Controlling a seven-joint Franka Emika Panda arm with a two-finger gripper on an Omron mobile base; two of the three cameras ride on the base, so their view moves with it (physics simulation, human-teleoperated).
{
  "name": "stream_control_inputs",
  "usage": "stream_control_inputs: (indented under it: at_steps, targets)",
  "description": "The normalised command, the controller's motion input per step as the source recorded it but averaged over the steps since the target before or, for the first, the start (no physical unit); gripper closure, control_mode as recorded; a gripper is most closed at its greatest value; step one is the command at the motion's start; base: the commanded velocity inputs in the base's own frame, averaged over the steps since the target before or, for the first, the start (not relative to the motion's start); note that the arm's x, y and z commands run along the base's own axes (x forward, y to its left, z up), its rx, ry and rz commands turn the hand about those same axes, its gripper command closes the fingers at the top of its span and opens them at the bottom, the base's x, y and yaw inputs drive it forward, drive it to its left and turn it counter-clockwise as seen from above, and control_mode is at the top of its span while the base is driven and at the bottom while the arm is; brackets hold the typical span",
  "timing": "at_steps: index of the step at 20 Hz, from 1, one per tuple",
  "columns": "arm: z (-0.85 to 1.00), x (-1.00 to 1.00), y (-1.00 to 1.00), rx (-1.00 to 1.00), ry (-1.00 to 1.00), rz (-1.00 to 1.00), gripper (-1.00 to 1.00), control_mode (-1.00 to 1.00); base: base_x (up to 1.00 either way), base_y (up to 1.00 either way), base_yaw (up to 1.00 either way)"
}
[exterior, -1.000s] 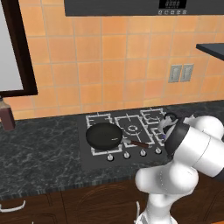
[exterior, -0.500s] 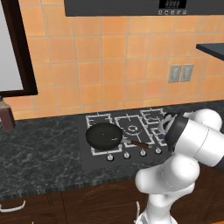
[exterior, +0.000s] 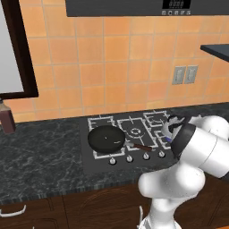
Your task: Pick the kettle from the counter and place it on a stove burner. Then turn the burner on.
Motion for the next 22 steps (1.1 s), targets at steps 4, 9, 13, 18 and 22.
stream_control_inputs:
  at_steps: [4,9,13,18,22]
  targets:
    - [0.99,0.39,-0.07,0.0,-0.12,-0.04,-1.0,-1.0,0.0,0.0,0.0]
    - [1.0,-0.13,-0.15,0.0,-0.27,-0.02,-1.0,-1.0,0.0,0.0,0.0]
    - [1.0,-0.92,-0.37,0.03,-0.51,-0.05,-1.0,-1.0,0.0,0.0,0.0]
    - [0.86,-1.0,-0.85,0.07,-0.66,-0.03,-1.0,-1.0,0.0,0.0,0.0]
    - [0.16,-0.47,-0.18,0.02,-0.25,-0.05,-1.0,-1.0,0.0,0.0,0.0]
